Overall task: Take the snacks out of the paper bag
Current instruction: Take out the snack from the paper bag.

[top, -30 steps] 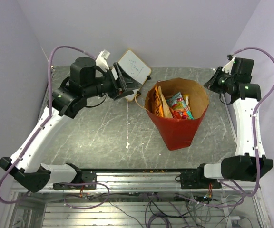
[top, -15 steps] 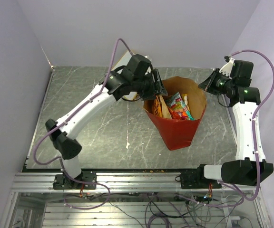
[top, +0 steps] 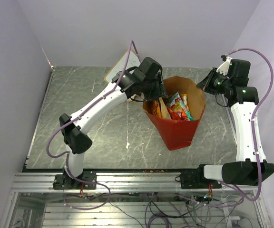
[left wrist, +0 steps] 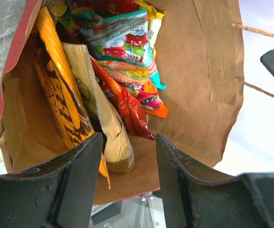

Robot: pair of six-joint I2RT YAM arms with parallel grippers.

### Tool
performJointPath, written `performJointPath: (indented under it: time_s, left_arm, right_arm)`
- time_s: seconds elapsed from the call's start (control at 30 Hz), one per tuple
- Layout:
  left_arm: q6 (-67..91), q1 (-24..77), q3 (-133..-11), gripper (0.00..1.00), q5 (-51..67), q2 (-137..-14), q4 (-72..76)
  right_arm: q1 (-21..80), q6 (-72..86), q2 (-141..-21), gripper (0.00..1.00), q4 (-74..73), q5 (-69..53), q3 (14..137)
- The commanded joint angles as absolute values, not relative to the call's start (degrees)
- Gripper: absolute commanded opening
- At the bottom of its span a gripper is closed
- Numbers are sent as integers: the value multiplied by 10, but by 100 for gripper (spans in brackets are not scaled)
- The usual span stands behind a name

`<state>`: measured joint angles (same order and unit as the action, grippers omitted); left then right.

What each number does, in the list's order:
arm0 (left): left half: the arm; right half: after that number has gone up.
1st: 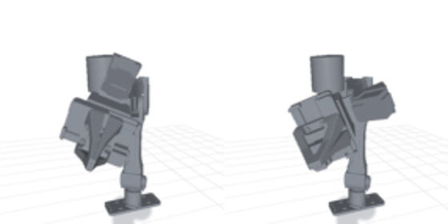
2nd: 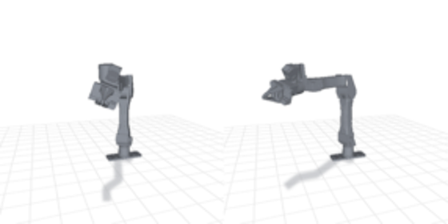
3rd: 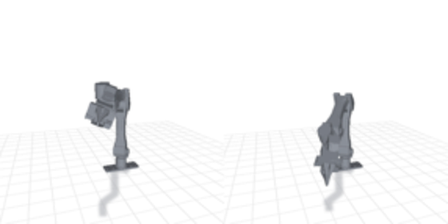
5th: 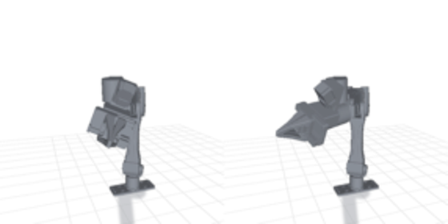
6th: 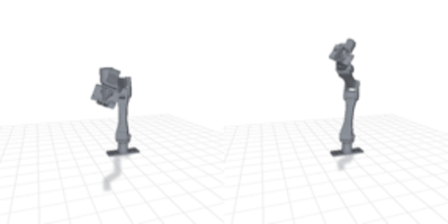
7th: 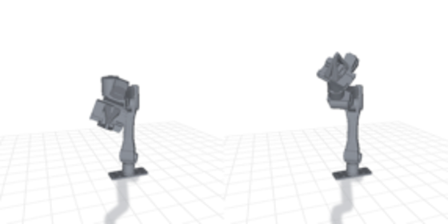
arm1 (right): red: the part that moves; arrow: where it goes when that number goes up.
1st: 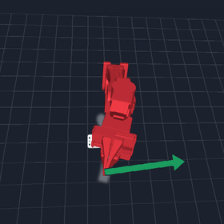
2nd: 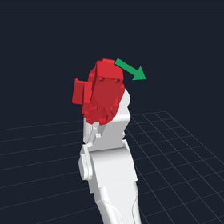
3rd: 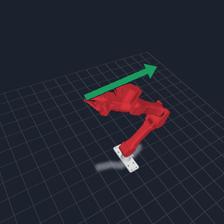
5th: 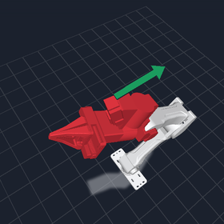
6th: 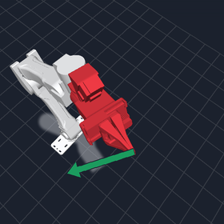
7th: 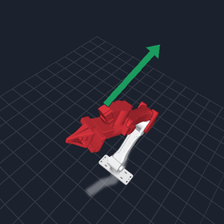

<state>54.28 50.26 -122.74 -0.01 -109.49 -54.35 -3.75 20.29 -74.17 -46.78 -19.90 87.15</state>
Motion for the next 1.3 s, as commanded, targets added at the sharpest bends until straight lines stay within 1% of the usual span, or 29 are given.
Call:
performJointPath:
  time_s: [0.0,0.3,0.53,0.7,0.83,1.1,1.27]
  left_arm:
    - [543,507,-1269,58,-23,-1118,-548]
    - [546,507,-1297,48,-41,-1151,-555]
    - [553,507,-1240,46,-61,-1104,-541]
    - [547,507,-1216,49,-76,-1075,-546]
    - [549,506,-1187,49,-65,-1067,-530]
    - [527,506,-1239,48,-55,-1099,-540]
    - [512,504,-1278,45,-54,-1126,-557]
  right_arm:
    - [-28,194,-739,0,-459,-193,896]
    - [1,171,-743,0,-471,-158,908]
    - [12,165,-740,0,-470,-147,897]
    - [17,161,-737,0,-468,-142,886]
    - [18,160,-738,0,-466,-139,886]
    - [18,160,-739,0,-464,-137,890]
    - [18,156,-738,0,-466,-134,889]
